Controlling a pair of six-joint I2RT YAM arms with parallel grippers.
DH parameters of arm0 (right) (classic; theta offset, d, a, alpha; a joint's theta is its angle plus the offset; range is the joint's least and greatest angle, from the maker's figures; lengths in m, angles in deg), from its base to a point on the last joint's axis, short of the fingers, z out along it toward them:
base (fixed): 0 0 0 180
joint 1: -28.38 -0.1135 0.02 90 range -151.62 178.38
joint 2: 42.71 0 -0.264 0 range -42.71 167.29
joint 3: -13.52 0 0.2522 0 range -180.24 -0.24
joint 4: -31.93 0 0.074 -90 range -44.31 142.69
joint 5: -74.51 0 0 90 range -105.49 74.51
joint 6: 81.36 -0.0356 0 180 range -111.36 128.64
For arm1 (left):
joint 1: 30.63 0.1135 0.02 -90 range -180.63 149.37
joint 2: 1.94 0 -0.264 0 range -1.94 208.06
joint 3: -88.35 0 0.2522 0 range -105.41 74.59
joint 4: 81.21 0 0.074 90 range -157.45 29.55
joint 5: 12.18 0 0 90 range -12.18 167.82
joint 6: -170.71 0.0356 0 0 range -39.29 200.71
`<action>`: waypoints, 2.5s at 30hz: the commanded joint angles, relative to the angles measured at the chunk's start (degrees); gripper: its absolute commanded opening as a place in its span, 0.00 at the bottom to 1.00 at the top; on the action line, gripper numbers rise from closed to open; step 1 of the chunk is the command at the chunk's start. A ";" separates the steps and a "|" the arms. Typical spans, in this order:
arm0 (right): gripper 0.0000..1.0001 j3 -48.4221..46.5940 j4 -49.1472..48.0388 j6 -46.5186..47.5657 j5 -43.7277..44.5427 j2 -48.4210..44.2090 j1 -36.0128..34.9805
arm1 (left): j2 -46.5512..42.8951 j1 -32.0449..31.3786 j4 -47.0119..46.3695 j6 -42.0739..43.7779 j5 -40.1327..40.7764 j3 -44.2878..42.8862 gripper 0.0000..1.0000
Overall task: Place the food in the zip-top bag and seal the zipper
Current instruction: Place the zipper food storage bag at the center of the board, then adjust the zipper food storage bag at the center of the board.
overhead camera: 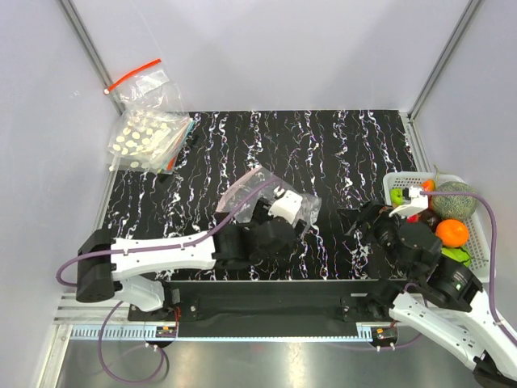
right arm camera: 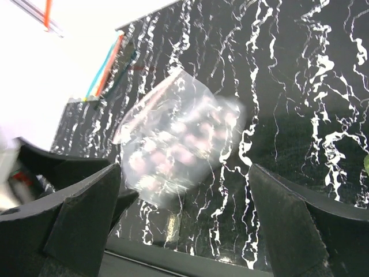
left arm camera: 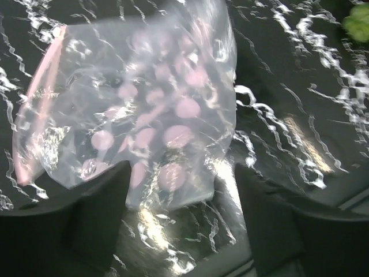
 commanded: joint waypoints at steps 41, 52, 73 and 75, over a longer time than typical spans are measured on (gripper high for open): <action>0.58 11.60 -24.49 -12.11 -5.77 39.24 -0.21 | -2.48 57.40 -39.39 -16.42 -49.76 27.80 0.75; 0.45 11.61 -27.39 -11.33 -2.61 47.39 0.40 | 6.41 57.84 -53.28 -22.57 -61.63 31.75 0.53; 0.70 -19.68 -22.57 10.03 -5.25 68.77 11.39 | -19.94 29.01 -36.59 -16.78 -35.53 37.64 0.39; 0.78 -20.30 -20.56 11.61 -5.16 66.67 11.47 | -23.46 28.75 -33.70 -15.90 -35.19 38.00 0.54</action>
